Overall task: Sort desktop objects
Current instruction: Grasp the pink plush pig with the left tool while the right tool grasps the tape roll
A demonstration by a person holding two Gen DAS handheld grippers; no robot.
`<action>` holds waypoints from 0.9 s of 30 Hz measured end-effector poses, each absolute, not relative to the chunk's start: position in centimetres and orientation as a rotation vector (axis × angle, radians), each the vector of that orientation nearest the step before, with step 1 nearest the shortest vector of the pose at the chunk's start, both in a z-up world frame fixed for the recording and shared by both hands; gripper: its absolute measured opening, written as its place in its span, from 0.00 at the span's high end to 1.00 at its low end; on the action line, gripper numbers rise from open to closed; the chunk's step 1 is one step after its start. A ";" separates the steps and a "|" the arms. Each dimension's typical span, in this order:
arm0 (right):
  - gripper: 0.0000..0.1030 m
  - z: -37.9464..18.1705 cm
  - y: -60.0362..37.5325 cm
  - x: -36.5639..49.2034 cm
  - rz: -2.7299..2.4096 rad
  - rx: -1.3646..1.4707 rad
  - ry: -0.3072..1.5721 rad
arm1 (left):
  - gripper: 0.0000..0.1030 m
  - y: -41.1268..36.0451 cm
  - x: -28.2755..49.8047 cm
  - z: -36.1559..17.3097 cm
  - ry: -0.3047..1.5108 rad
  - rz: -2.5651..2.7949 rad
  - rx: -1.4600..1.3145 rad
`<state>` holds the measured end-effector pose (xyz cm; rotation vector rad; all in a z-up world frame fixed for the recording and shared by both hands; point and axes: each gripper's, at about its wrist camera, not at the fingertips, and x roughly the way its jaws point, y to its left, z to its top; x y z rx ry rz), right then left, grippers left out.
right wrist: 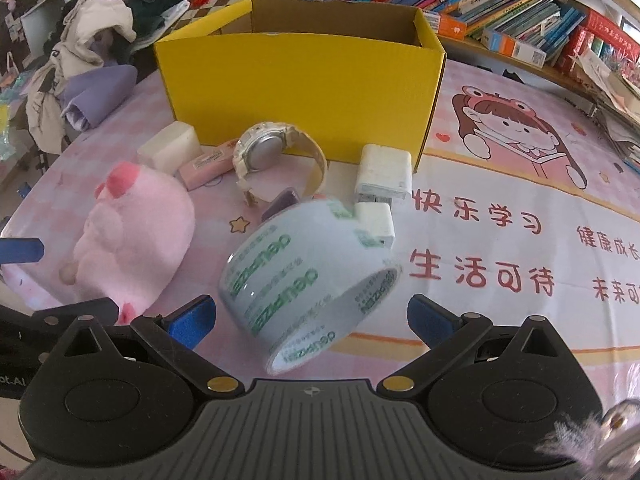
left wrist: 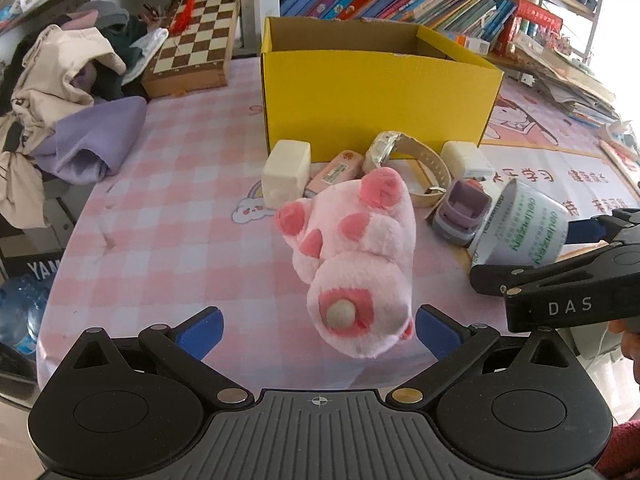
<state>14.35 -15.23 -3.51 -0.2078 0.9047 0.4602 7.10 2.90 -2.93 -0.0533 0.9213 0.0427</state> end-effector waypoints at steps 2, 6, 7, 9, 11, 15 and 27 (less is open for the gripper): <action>0.00 -3.6 -15.2 14.9 0.458 -0.205 0.907 | 0.01 3.0 7.6 -3.1 0.926 0.039 -0.057; 0.00 -3.9 -15.2 15.8 0.458 -0.204 0.923 | 0.01 3.0 8.7 -3.5 0.929 0.022 -0.063; 0.00 -3.9 -15.2 16.0 0.456 -0.205 0.924 | 0.01 3.0 8.9 -3.6 0.930 0.018 -0.063; 0.01 -4.0 -15.2 16.3 0.451 -0.203 0.926 | 0.01 2.9 9.3 -3.8 0.936 0.008 -0.065; 0.02 -4.1 -15.3 16.7 0.447 -0.199 0.934 | 0.01 2.8 9.6 -4.0 0.942 -0.001 -0.068; 0.07 -4.3 -15.3 17.2 0.453 -0.194 0.946 | 0.02 2.4 10.1 -4.1 0.944 -0.013 -0.058; 0.10 -3.8 -15.8 17.0 0.456 -0.174 0.925 | 0.14 2.6 10.9 -5.5 0.991 -0.046 -0.091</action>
